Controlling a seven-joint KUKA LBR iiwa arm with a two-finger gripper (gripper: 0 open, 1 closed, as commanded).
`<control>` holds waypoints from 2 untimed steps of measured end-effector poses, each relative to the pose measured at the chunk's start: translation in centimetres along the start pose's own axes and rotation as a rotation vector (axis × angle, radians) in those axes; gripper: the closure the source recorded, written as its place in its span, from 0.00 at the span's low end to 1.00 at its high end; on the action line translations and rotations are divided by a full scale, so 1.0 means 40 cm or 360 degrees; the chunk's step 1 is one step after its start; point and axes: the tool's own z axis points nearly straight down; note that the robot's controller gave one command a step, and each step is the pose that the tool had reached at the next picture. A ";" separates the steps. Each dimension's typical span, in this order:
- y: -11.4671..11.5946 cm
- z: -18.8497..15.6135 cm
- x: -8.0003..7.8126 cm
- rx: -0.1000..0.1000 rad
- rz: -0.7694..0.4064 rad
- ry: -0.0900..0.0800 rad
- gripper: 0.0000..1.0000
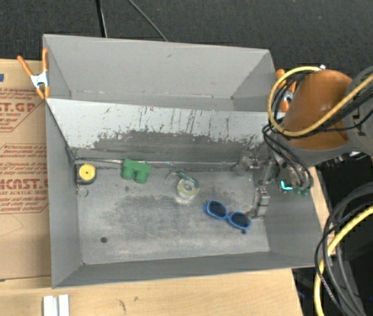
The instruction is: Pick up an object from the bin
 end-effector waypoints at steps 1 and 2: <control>0.065 0.201 0.053 -0.0003 0.0187 0.0003 0.00; 0.063 0.114 0.093 -0.0001 0.0282 -0.0010 0.00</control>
Offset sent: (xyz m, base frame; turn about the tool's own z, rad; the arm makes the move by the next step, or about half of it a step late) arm -0.0191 0.0235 -0.0758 0.1184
